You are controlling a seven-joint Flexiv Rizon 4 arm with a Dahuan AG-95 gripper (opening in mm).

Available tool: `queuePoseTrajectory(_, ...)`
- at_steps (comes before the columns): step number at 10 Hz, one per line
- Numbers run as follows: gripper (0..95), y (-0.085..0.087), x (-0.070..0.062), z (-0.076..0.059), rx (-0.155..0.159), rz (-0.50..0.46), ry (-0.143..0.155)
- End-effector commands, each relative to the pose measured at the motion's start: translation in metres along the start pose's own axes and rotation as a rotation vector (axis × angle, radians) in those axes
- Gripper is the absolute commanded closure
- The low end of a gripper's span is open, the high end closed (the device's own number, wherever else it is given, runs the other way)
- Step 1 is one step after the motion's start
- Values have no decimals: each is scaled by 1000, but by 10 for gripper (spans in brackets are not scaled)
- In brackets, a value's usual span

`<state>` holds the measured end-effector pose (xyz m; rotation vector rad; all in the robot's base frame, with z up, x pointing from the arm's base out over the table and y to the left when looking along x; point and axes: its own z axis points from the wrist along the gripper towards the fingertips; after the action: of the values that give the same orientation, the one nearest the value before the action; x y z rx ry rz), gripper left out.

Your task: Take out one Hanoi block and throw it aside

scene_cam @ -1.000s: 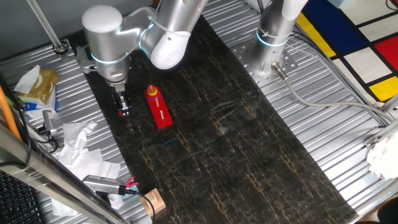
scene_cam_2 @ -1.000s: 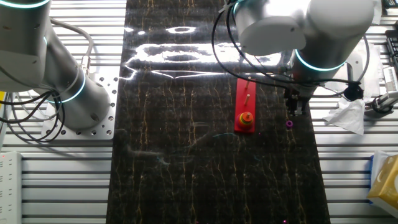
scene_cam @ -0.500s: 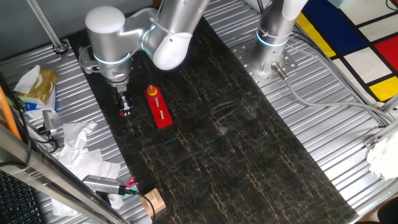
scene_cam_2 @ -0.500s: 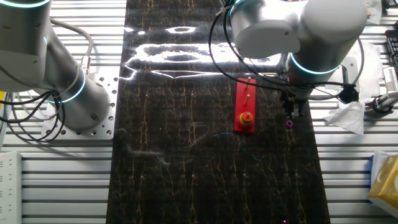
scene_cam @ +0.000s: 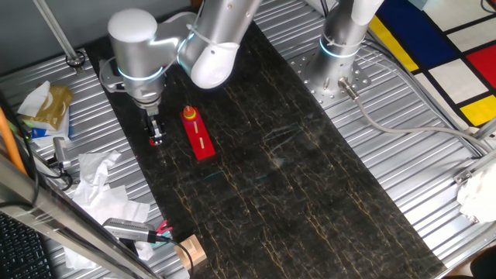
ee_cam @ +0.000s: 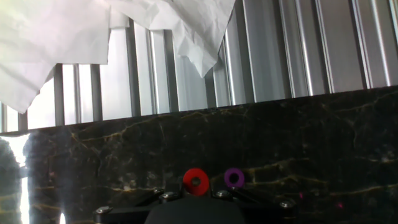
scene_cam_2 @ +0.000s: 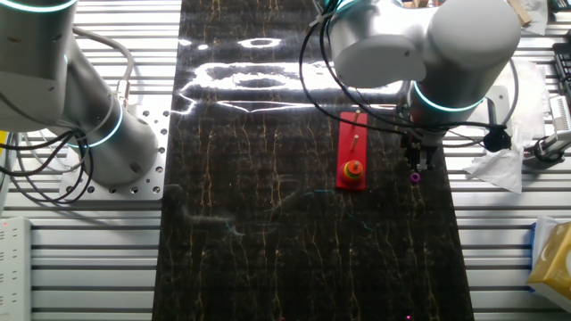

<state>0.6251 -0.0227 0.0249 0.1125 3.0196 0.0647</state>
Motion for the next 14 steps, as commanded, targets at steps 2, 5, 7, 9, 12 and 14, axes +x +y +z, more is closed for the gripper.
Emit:
queuePoseTrajectory(2,760,-1,0,1,4,-1,-3)
queuePoseTrajectory(5,760,-3,0,1,11,-7,-7)
queuePoseTrajectory(7,760,-5,0,3,11,-10,-10)
queuePoseTrajectory(9,760,-5,0,4,10,-9,-12)
queuePoseTrajectory(12,760,-5,-1,6,11,-4,-17)
queuePoseTrajectory(14,760,-5,-2,7,11,-3,-19)
